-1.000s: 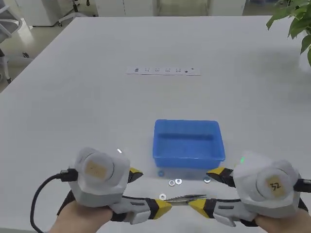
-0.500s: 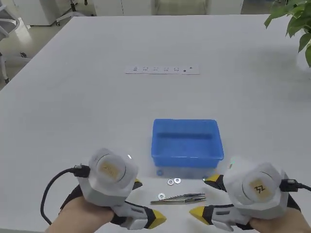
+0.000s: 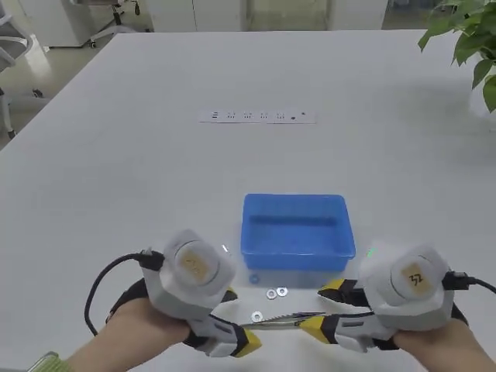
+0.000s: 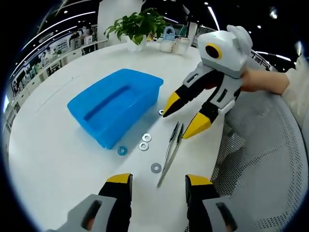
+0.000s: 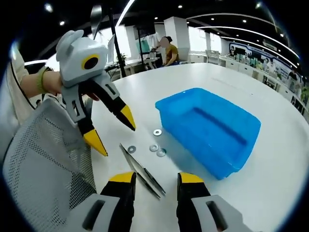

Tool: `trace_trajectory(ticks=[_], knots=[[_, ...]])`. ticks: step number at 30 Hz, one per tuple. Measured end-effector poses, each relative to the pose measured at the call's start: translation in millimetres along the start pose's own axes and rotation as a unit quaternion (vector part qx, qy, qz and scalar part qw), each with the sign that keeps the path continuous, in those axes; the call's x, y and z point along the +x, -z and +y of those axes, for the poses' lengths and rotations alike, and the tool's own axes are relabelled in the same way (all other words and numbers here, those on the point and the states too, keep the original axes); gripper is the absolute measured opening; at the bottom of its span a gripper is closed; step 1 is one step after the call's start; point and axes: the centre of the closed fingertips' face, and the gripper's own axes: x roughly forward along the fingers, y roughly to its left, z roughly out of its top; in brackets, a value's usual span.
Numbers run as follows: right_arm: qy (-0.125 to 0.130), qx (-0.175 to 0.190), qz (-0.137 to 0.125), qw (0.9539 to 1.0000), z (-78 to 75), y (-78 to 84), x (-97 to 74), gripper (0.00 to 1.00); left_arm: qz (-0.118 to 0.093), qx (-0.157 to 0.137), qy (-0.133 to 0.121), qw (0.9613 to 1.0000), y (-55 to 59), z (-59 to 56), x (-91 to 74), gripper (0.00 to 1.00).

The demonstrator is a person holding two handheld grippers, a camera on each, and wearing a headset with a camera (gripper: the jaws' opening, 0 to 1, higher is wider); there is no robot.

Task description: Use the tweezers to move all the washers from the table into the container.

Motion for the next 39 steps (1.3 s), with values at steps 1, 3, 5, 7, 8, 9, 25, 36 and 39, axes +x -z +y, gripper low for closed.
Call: trace_trajectory(ticks=[1, 3, 5, 7, 8, 9, 25, 36, 39], knots=[[-0.007, 0.014, -0.011, 0.9998, 0.8, -3.2, -1.3, 0.29, 0.001, 0.000, 0.003, 1.0000, 0.8, -0.5, 0.2, 0.40], [0.000, 0.001, -0.005, 1.0000, -3.2, -1.8, -3.4, 0.26, 0.001, -0.002, 0.006, 1.0000, 1.5, -1.0, 0.5, 0.40], [0.003, -0.006, 0.000, 1.0000, -4.0, 0.3, -3.2, 0.22, 0.001, 0.001, 0.008, 1.0000, 1.2, -1.4, 1.1, 0.37], [0.000, -0.007, 0.004, 1.0000, -2.6, 2.2, -3.0, 0.20, 0.003, 0.007, 0.011, 0.9999, 0.9, -2.6, 2.8, 0.34], [-0.001, -0.011, 0.007, 0.9999, -0.8, 3.3, -2.3, 0.20, 0.005, 0.010, 0.012, 0.9999, 1.0, -3.1, 3.6, 0.33], [-0.001, -0.018, 0.011, 0.9998, 0.7, 4.1, -1.9, 0.21, 0.007, 0.016, 0.012, 0.9998, 1.1, -3.6, 4.9, 0.31], [-0.009, -0.045, 0.024, 0.9987, 6.0, 7.9, 2.4, 0.22, 0.046, 0.141, -0.021, 0.9888, 8.1, -5.7, 12.1, 0.00], [0.005, -0.075, 0.027, 0.9968, 7.8, 4.9, -3.8, 0.25, 0.022, 0.157, -0.017, 0.9872, -9.4, -12.1, -4.4, 0.00], [0.009, -0.109, 0.048, 0.9928, 7.2, 7.9, -7.8, 0.28, 0.007, 0.153, -0.017, 0.9881, -22.0, -15.8, -13.0, 0.00]])
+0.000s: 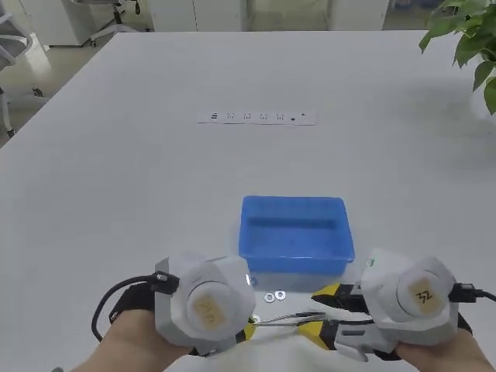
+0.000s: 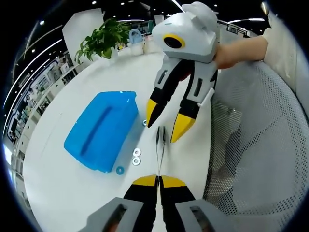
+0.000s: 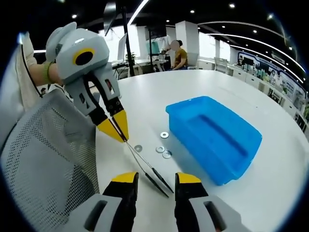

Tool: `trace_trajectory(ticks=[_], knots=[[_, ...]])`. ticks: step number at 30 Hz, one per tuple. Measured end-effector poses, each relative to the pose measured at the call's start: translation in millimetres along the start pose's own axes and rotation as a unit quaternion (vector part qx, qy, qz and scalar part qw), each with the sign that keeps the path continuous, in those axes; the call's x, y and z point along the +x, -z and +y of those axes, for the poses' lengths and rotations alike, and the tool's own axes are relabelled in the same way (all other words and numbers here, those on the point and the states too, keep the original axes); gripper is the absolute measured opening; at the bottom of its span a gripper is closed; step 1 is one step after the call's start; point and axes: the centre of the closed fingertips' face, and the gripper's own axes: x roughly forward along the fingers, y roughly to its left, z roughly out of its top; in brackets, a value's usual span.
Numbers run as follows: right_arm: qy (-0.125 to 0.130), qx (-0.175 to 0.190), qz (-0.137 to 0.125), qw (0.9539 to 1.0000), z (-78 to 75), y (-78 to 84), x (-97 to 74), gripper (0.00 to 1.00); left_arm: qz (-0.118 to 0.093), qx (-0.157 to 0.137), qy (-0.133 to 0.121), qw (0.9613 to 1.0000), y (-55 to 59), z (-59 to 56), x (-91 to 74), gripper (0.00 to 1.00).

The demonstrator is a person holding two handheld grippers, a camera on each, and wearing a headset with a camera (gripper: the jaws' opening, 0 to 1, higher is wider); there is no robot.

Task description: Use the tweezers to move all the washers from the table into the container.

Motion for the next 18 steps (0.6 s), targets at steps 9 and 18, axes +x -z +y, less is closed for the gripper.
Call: trace_trajectory(ticks=[9, 18], knots=[[-0.012, -0.068, 0.020, 0.9974, 1.2, -6.2, -4.7, 0.38, -0.040, 0.015, 0.030, 0.9987, -55.4, -6.0, -14.7, 0.00], [-0.038, -0.088, 0.032, 0.9949, 1.8, -3.4, 5.0, 0.32, -0.046, 0.039, 0.064, 0.9962, -75.0, -18.0, -7.5, 0.00]])
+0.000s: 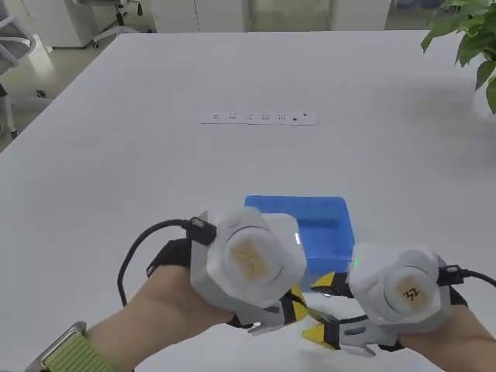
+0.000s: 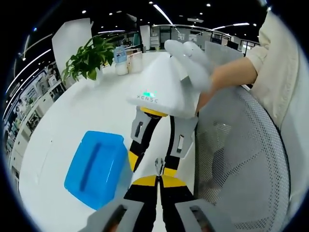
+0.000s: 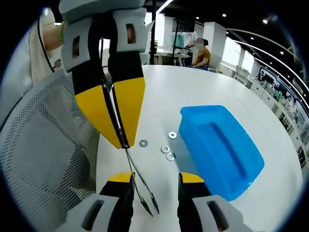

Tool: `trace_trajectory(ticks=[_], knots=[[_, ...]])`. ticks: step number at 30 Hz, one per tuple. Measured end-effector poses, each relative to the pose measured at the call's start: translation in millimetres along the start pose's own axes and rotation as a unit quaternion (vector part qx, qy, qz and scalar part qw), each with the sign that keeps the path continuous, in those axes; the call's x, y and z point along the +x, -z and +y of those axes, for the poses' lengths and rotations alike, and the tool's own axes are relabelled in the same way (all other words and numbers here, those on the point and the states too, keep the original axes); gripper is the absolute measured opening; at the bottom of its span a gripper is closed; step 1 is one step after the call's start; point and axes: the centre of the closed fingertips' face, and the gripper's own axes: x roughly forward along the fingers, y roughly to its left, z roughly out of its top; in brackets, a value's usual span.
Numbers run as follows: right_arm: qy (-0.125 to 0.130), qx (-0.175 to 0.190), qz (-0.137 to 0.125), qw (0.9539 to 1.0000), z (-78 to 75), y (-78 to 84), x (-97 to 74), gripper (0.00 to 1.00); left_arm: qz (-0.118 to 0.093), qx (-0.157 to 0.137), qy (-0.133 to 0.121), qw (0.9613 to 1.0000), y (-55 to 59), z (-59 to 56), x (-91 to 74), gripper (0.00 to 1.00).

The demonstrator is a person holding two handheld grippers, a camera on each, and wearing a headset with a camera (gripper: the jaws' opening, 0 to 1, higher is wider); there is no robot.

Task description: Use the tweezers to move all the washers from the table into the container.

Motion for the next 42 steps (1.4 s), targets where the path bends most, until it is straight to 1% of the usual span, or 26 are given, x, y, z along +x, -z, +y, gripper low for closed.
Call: trace_trajectory(ticks=[2, 4, 5, 7, 8, 9, 12, 14, 15, 16, 18, 20, 21, 24, 26, 27, 28, 30, 34, 35, 38, 40, 42], knots=[[-0.012, -0.004, 0.005, 0.9999, 3.3, 2.1, 1.3, 0.27, 0.000, 0.002, 0.002, 1.0000, 0.0, -1.3, 0.5, 0.00], [-0.019, -0.005, 0.007, 0.9998, 6.0, 3.3, 2.6, 0.23, 0.001, 0.003, 0.003, 1.0000, 0.3, -1.7, 0.2, 0.00], [-0.026, -0.009, 0.007, 0.9996, 9.4, 3.4, 3.0, 0.19, 0.001, 0.003, 0.002, 1.0000, 0.3, -1.6, 0.2, 0.00], [-0.045, -0.016, 0.007, 0.9988, 17.8, 4.0, 3.8, 0.10, -0.001, 0.000, 0.003, 1.0000, 0.2, -1.9, -0.7, 0.00], [-0.049, -0.022, 0.007, 0.9985, 20.1, 4.3, 4.2, 0.08, -0.002, -0.001, 0.004, 1.0000, 0.3, -2.0, -0.9, 0.00], [-0.041, -0.025, 0.008, 0.9988, 18.5, 4.0, 4.2, 0.08, -0.001, -0.002, 0.005, 1.0000, 0.8, -2.6, -1.4, 0.00], [-0.049, -0.030, 0.008, 0.9983, 22.3, 2.2, 4.1, 0.06, -0.005, -0.003, 0.004, 1.0000, -0.5, -3.9, -4.2, 0.00], [-0.053, -0.047, 0.009, 0.9974, 25.3, -1.3, 4.0, 0.05, -0.006, 0.003, 0.002, 1.0000, -2.0, -5.8, -7.4, 0.00], [-0.051, -0.061, 0.011, 0.9968, 25.9, -3.8, 3.7, 0.03, -0.003, 0.008, -0.002, 1.0000, -2.2, -5.3, -9.3, 0.00], [-0.043, -0.080, 0.012, 0.9958, 24.5, -7.8, 3.7, 0.02, -0.004, 0.014, -0.007, 0.9999, -2.9, -4.8, -13.2, 0.00], [-0.032, -0.086, 0.006, 0.9958, 23.1, -16.0, 3.5, 0.02, -0.002, 0.017, -0.014, 0.9997, -2.5, -3.4, -20.7, 0.00], [-0.020, -0.087, -0.007, 0.9960, 20.3, -25.9, 3.4, 0.02, -0.004, 0.023, -0.024, 0.9994, -1.6, -0.6, -29.3, 0.00], [-0.018, -0.087, -0.010, 0.9960, 19.8, -27.8, 3.5, 0.02, -0.004, 0.023, -0.026, 0.9994, -1.4, -0.1, -30.9, 0.00], [0.000, -0.096, -0.029, 0.9950, 19.0, -44.0, 4.6, 0.03, -0.009, 0.022, -0.035, 0.9991, 2.6, 2.9, -44.9, 0.00], [0.003, -0.094, -0.044, 0.9946, 20.9, -53.3, 6.7, 0.03, -0.009, 0.022, -0.037, 0.9990, 4.8, 3.4, -52.7, 0.00], [0.001, -0.091, -0.053, 0.9945, 22.6, -57.3, 7.8, 0.03, -0.010, 0.022, -0.039, 0.9990, 5.6, 3.4, -55.8, 0.00], [-0.006, -0.082, -0.063, 0.9946, 25.3, -61.1, 9.7, 0.03, -0.009, 0.022, -0.037, 0.9990, 6.8, 2.8, -58.6, 0.00], [-0.013, -0.080, -0.070, 0.9942, 28.4, -63.9, 12.0, 0.03, -0.004, 0.029, -0.032, 0.9990, 9.7, 1.0, -60.9, 0.00], [-0.026, -0.074, -0.086, 0.9932, 36.4, -69.2, 19.6, 0.04, 0.027, 0.047, -0.016, 0.9984, 16.6, -2.7, -62.7, 0.00], [-0.028, -0.065, -0.093, 0.9931, 37.1, -71.4, 21.7, 0.04, 0.036, 0.056, -0.015, 0.9977, 17.2, -2.5, -62.7, 0.00], [-0.034, -0.054, -0.106, 0.9923, 37.7, -74.8, 26.0, 0.04, 0.053, 0.066, -0.010, 0.9964, 18.6, -1.7, -62.8, 0.00], [-0.038, -0.047, -0.111, 0.9920, 37.8, -76.2, 27.6, 0.05, 0.060, 0.068, -0.006, 0.9958, 20.1, -1.1, -62.9, 0.00], [-0.042, -0.031, -0.116, 0.9919, 35.7, -78.1, 31.4, 0.06, 0.070, 0.068, -0.001, 0.9952, 23.3, 2.5, -62.9, 0.00]])
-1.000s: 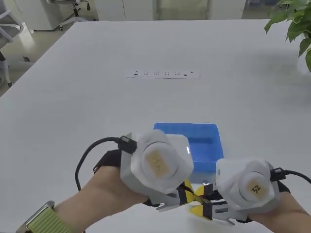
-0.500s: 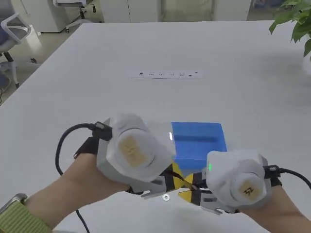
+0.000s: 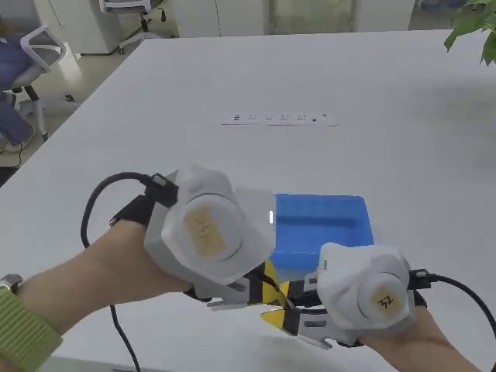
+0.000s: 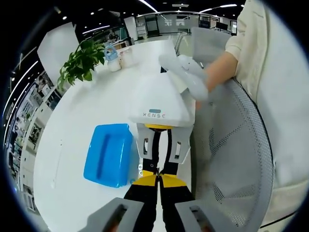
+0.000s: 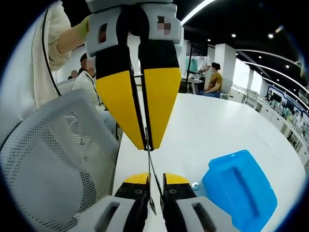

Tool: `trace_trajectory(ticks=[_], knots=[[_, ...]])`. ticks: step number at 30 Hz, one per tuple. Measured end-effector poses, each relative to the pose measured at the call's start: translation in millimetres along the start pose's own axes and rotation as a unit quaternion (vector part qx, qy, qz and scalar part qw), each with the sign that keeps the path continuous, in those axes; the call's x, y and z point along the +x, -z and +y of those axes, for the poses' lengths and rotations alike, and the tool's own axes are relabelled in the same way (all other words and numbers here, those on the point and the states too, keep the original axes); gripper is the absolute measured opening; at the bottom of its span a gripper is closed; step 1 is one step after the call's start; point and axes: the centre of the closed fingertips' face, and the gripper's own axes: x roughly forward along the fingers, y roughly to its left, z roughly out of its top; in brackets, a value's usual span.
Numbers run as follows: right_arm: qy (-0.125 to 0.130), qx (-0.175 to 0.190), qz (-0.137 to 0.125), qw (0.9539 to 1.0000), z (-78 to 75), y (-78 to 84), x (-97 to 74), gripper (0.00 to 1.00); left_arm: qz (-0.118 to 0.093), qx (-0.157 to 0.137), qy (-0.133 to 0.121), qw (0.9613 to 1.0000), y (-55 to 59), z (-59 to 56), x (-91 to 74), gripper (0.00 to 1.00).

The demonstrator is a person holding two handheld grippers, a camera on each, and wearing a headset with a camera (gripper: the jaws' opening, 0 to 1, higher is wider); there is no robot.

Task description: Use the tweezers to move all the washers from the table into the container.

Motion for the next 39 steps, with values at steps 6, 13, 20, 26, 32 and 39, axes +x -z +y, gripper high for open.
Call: trace_trajectory(ticks=[6, 13, 20, 26, 32, 39], knots=[[-0.003, 0.019, 0.006, 0.9998, -5.2, 4.0, 1.3, 0.13, 0.019, 0.004, 0.003, 0.9998, 8.3, 10.1, -3.4, 0.00], [0.001, 0.027, 0.006, 0.9996, -8.6, 5.6, 1.2, 0.12, 0.046, 0.028, 0.015, 0.9984, 13.3, 10.0, -1.9, 0.00], [0.012, -0.007, 0.023, 0.9996, -2.0, 7.2, 7.8, 0.12, 0.045, 0.037, 0.017, 0.9981, 11.7, 7.1, -1.3, 0.00], [0.021, -0.015, 0.025, 0.9994, -3.7, 7.8, 12.9, 0.07, 0.051, 0.038, 0.022, 0.9977, 17.0, 5.5, 2.6, 0.00], [0.020, 0.003, 0.008, 0.9998, -7.8, 6.7, 18.2, 0.08, 0.050, 0.037, 0.020, 0.9979, 17.3, 7.7, 2.9, 0.00], [0.009, 0.028, 0.005, 0.9996, -9.3, 13.1, 21.3, 0.11, 0.027, 0.016, 0.029, 0.9991, 14.2, 5.7, 13.2, 0.00]])
